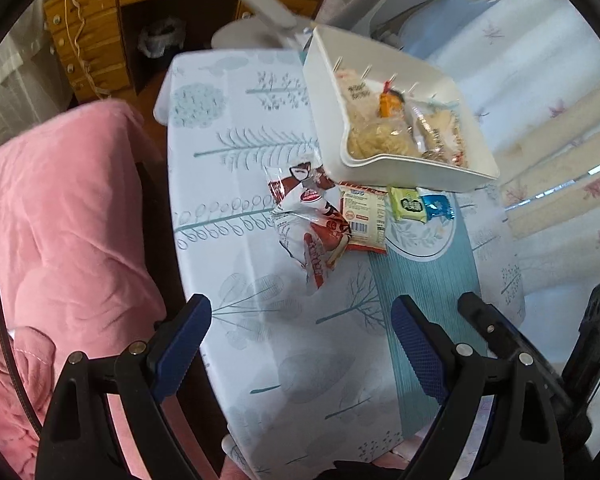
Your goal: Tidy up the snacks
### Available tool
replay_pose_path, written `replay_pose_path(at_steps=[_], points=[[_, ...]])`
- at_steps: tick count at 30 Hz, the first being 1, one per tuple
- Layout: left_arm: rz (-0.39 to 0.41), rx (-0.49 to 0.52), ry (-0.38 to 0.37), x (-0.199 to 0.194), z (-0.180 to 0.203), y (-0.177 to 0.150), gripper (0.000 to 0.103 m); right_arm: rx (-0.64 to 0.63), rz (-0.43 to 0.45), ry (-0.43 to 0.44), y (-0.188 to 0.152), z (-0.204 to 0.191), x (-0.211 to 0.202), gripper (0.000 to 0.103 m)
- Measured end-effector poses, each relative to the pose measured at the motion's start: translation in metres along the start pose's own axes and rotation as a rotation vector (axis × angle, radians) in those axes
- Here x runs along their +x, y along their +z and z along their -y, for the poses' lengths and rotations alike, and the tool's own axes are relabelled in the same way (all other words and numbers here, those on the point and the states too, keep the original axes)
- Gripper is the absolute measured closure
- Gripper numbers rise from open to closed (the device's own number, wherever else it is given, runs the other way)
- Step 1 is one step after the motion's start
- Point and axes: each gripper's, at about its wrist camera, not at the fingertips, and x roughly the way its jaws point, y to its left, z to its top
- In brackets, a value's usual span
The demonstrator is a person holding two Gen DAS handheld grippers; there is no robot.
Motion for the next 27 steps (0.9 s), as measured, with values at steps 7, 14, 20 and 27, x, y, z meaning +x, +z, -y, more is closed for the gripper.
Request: replay_pose_path(at_steps=[7,14,20,27], points=[[-0.104,-0.105,-0.035,0.051,-0.007,0.03,0.012,-0.117,-0.038,-0.009,0.017,-0.012,0.042,0.024],[-0.158,-0.207,-0.079,0.095,-0.01,0.05,0.013,-0.322,-0.035,-0.01,0.024,-0.032,0.079,0.025],[-0.163,-0.243,-0.08,0.121,-0.006,0.064,0.018,-0.502,0.021,0.011,0.023,-0.046,0.101,0.025],[-0.211,-0.268,-0.056,0.146,-0.005,0.072,0.038,-0.559,0.016,0.022,0.023,-0.051,0.123,0.026]])
